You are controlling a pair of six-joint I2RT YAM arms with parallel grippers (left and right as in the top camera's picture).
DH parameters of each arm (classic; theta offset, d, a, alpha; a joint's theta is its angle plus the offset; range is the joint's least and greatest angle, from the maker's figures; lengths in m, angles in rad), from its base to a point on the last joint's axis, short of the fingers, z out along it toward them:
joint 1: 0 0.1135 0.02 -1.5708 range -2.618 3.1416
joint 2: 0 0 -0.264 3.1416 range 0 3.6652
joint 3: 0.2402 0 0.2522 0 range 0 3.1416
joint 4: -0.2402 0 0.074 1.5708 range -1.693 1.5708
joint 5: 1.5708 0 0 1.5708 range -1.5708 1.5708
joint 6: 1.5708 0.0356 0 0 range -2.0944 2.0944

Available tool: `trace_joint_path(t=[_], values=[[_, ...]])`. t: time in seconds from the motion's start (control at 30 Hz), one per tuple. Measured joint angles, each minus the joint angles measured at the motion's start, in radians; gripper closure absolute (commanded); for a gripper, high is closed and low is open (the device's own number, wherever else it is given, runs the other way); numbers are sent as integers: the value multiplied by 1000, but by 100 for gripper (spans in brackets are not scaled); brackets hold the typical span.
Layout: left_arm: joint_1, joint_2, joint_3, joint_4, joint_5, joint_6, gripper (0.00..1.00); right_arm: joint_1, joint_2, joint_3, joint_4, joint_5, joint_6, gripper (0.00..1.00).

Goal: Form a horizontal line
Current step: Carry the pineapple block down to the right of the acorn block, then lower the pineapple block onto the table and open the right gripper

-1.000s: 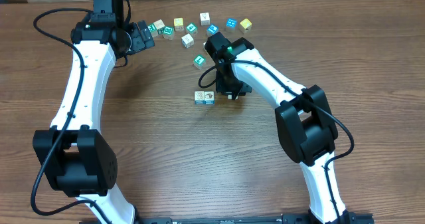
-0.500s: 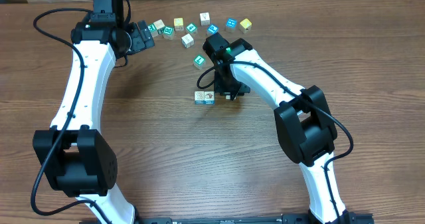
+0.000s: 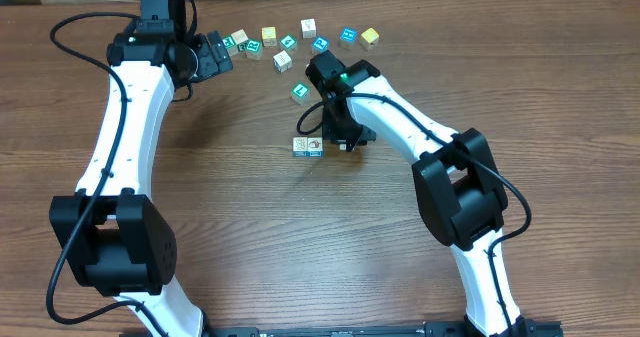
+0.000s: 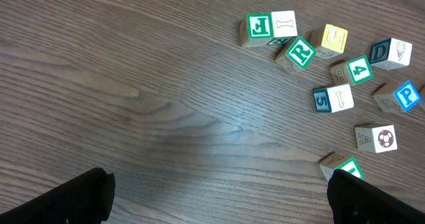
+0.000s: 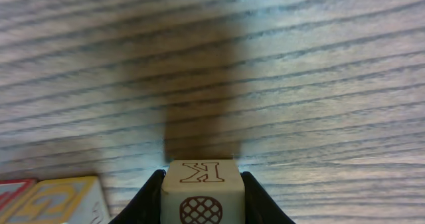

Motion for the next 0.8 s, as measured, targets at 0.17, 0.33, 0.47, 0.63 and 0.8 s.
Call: trace_joint_path(t=[0.17, 0.33, 0.47, 0.63, 0.8], values=[[0, 0, 0, 0, 0, 0, 0, 0, 0, -13, 13, 0, 1, 70], [0, 0, 0, 0, 0, 0, 0, 0, 0, -20, 15, 0, 3, 59], [0, 0, 0, 0, 0, 0, 0, 0, 0, -23, 32, 0, 6, 56], [0, 0, 0, 0, 0, 0, 0, 0, 0, -23, 42, -1, 6, 75], [0, 0, 0, 0, 0, 0, 0, 0, 0, -23, 41, 0, 7, 79]])
